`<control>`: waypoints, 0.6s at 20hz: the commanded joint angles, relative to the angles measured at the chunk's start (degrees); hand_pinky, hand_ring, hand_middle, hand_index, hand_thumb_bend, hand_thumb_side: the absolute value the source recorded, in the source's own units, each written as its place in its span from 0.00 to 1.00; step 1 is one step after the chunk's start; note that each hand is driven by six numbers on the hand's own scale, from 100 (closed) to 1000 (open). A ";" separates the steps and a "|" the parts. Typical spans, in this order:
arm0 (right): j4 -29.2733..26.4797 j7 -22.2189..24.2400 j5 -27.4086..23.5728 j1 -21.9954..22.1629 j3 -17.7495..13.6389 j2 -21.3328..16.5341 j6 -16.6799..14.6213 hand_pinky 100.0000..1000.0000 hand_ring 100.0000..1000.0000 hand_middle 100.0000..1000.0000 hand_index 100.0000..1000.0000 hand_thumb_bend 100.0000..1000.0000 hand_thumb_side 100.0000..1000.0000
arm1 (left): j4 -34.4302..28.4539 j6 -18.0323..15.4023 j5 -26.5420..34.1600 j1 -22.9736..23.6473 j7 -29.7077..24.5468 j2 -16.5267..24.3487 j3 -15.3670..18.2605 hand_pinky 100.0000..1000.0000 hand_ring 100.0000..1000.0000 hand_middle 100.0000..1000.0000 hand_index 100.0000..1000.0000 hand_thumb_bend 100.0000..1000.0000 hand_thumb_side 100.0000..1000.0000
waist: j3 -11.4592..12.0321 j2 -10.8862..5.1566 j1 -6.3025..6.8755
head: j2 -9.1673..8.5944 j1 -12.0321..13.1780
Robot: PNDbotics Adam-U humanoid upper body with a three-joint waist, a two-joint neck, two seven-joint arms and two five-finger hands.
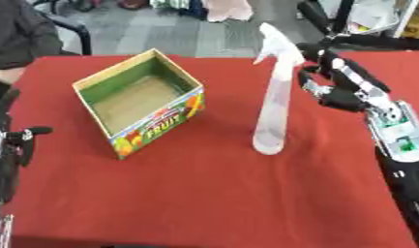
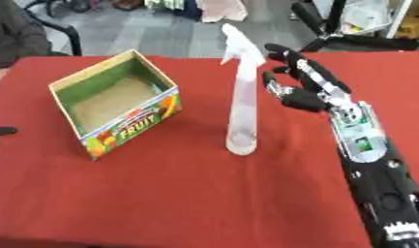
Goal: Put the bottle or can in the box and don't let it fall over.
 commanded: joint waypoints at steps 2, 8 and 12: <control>-0.29 -0.49 0.21 -1.91 -0.13 -0.17 -0.02 0.89 1.00 1.00 1.00 0.00 0.45 | -0.92 -0.01 0.16 -0.34 -0.17 0.48 0.35 0.64 0.00 1.00 0.97 0.01 0.83 | 0.38 -0.64 0.09 | 0.03 -0.25; -0.43 -0.16 -0.24 -2.18 0.22 -0.09 0.24 0.88 1.00 1.00 1.00 0.00 0.45 | -0.86 -0.06 0.29 -0.28 -0.23 0.46 0.36 0.64 0.00 1.00 0.97 0.01 0.83 | 0.84 -0.73 0.24 | 0.15 -0.30; -0.33 0.05 -0.24 -2.39 0.40 0.03 0.24 0.88 1.00 1.00 1.00 0.00 0.44 | -0.82 0.01 0.38 -0.34 -0.27 0.43 0.37 0.64 0.00 1.00 0.97 0.01 0.83 | 0.95 -0.79 0.24 | 0.11 -0.39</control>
